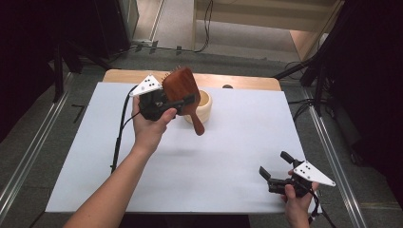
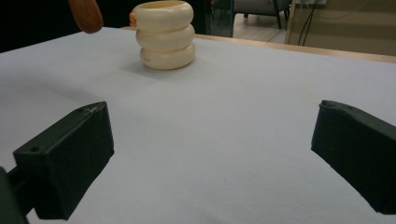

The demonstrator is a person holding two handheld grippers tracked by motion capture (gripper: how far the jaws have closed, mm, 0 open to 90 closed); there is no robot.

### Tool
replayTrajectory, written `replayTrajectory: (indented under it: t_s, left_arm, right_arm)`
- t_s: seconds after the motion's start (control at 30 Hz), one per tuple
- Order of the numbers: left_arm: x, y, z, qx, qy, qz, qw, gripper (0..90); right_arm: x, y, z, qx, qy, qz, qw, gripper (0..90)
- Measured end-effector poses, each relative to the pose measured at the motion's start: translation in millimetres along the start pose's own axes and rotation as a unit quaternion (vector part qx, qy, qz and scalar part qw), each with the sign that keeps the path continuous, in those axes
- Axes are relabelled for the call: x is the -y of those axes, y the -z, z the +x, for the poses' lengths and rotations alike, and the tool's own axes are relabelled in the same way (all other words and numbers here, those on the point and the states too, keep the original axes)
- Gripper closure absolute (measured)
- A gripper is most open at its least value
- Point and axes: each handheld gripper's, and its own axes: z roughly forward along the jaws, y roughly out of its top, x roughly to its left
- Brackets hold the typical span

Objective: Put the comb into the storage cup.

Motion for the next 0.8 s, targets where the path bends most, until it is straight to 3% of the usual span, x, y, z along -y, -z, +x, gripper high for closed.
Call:
replayTrajectory:
  t_s: [0.8]
  left_arm:
    - [-27.7, -12.2, 15.6, -0.019, -0.004, -0.017, 0.9997, 55.3]
  right_arm:
    - [3.0, -3.0, -0.6, -0.003, 0.006, 0.005, 1.0, 0.0]
